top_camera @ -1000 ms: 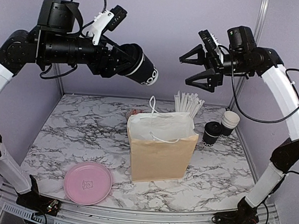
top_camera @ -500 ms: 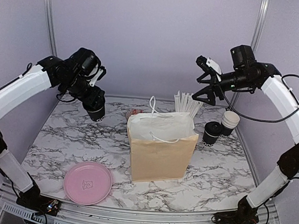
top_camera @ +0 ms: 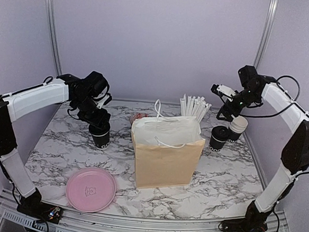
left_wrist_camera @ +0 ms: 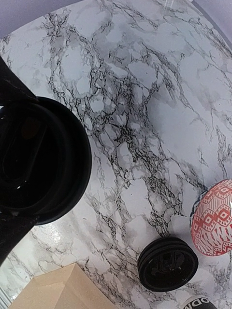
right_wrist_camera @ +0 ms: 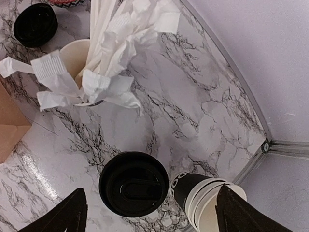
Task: Pack the takeout coffee
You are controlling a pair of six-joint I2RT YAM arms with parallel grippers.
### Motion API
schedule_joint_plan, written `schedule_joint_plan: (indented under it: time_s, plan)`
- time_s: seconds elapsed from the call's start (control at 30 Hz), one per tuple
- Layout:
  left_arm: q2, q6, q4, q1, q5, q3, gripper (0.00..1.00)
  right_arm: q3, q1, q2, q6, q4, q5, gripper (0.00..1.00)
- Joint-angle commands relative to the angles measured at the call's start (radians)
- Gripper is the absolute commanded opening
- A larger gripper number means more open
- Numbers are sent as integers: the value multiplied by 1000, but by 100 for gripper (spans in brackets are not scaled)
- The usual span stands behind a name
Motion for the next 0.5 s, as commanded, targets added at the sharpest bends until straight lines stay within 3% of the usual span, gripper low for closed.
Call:
schedule_joint_plan:
  time_s: [0.0,0.47]
  plan:
    - [46,9,45,13,46,-21,72,-14,0,32,-25,-32,78,89]
    - [57,31,73,15,83,-59,88,53,-1,111,-56,-119,53,88]
